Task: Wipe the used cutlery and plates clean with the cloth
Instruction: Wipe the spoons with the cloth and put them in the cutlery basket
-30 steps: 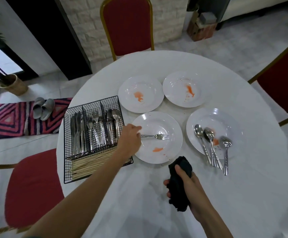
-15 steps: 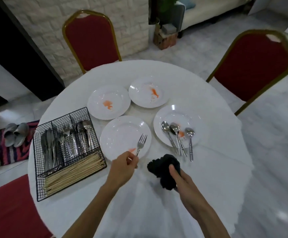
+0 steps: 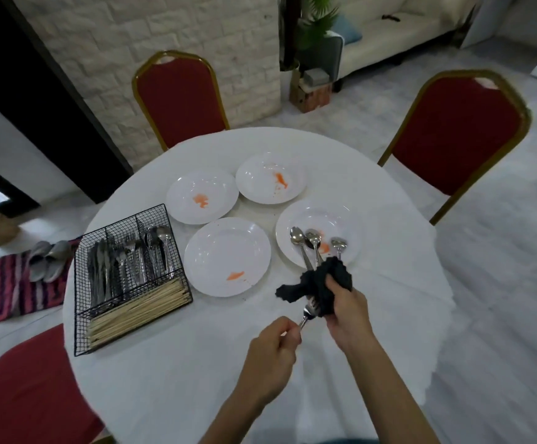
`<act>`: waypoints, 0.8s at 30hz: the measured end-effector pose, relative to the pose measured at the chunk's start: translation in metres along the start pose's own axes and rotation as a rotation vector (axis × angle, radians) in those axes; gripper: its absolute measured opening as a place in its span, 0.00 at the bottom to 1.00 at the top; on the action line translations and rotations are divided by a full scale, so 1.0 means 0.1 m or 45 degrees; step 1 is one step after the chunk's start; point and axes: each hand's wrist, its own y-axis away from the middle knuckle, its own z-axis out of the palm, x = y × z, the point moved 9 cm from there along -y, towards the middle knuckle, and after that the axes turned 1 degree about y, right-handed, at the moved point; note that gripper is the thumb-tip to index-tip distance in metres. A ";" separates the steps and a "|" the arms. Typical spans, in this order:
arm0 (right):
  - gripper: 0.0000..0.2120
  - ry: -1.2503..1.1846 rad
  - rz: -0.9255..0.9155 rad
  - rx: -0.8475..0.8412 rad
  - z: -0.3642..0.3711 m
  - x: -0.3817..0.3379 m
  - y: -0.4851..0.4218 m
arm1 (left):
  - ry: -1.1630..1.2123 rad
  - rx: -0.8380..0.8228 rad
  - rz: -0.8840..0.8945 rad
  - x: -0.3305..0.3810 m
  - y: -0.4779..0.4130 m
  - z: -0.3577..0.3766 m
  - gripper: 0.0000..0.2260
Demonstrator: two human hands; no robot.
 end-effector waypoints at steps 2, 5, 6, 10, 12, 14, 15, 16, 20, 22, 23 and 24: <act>0.08 -0.178 -0.031 0.077 -0.18 -0.20 -0.09 | 0.063 0.014 -0.043 -0.04 0.08 -0.04 0.10; 0.09 -0.139 0.002 -0.021 -0.22 -0.27 -0.05 | 0.230 0.197 -0.169 -0.18 0.06 -0.23 0.11; 0.12 -0.072 0.038 -0.082 -0.15 -0.20 0.04 | 0.250 0.240 -0.179 -0.19 0.02 -0.26 0.11; 0.13 0.224 0.085 -0.442 0.30 0.17 0.49 | 0.118 0.231 -0.051 0.05 -0.02 -0.08 0.09; 0.12 0.238 0.066 -0.482 0.38 0.20 0.54 | 0.095 0.203 -0.019 0.11 0.01 0.01 0.10; 0.11 0.163 0.055 -0.378 0.27 0.13 0.44 | 0.049 0.143 -0.009 0.13 0.02 0.04 0.11; 0.11 0.151 0.039 -0.305 0.19 0.09 0.36 | 0.014 0.106 -0.004 0.13 0.03 0.05 0.11; 0.11 0.134 0.022 -0.238 0.11 0.04 0.28 | -0.015 0.069 0.000 0.13 0.04 0.07 0.11; 0.15 -0.157 -0.004 0.061 -0.35 -0.18 -0.06 | 0.083 -0.056 -0.100 0.03 0.20 0.14 0.12; 0.14 -0.203 0.034 0.049 -0.45 -0.24 -0.13 | 0.279 0.003 -0.222 -0.09 0.22 0.06 0.13; 0.13 -0.194 0.061 -0.009 -0.41 -0.22 -0.11 | 0.354 0.064 -0.277 -0.15 0.21 -0.01 0.12; 0.12 -0.177 0.085 -0.094 -0.33 -0.18 -0.04 | 0.403 0.109 -0.318 -0.19 0.19 -0.07 0.12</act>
